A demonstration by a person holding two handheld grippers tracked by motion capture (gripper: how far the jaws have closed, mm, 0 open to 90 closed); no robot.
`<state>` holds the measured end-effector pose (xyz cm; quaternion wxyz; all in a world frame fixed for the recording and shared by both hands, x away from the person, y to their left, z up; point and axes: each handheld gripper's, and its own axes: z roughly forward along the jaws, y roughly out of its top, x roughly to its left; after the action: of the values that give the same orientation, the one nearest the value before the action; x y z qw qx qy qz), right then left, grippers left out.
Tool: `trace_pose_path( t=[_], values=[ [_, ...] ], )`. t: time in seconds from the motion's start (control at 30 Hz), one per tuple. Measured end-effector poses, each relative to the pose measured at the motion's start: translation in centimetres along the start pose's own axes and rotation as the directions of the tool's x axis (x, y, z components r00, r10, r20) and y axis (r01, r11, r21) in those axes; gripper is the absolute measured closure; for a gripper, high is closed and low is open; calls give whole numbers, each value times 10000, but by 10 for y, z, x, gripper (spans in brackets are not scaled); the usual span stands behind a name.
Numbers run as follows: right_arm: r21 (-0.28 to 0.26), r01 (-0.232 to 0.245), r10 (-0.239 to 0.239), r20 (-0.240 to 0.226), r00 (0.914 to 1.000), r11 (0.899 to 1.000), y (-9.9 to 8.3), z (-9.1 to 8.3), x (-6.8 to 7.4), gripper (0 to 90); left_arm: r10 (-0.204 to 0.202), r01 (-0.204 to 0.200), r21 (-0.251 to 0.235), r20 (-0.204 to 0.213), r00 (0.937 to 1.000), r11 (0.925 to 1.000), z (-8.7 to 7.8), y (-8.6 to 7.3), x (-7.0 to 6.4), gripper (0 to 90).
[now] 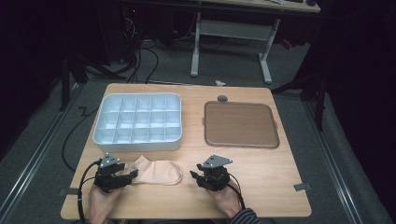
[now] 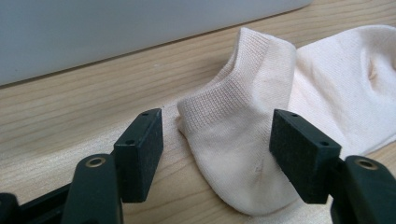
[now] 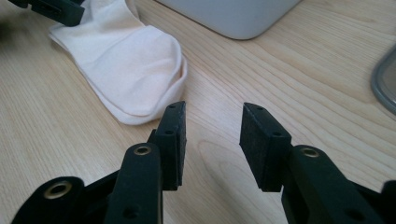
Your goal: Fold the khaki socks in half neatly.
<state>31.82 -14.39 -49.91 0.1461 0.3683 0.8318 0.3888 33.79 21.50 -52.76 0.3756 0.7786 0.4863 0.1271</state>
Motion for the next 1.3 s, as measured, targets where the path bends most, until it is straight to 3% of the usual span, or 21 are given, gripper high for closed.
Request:
trace_pose_path(
  t=[0.4,0.83,1.3],
  values=[
    [194,224,-216,-376,9991,9996,10,20,15,584,260,-258,60,-374,9990,9996,2,0,-4,409],
    [521,131,-115,-302,9995,9986,17,46,24,563,453,-446,121,-710,9964,9989,3,0,-7,465],
    [1091,240,-197,-406,9990,9937,14,56,26,752,705,-695,170,-645,9954,9974,4,1,-10,625]
  ],
)
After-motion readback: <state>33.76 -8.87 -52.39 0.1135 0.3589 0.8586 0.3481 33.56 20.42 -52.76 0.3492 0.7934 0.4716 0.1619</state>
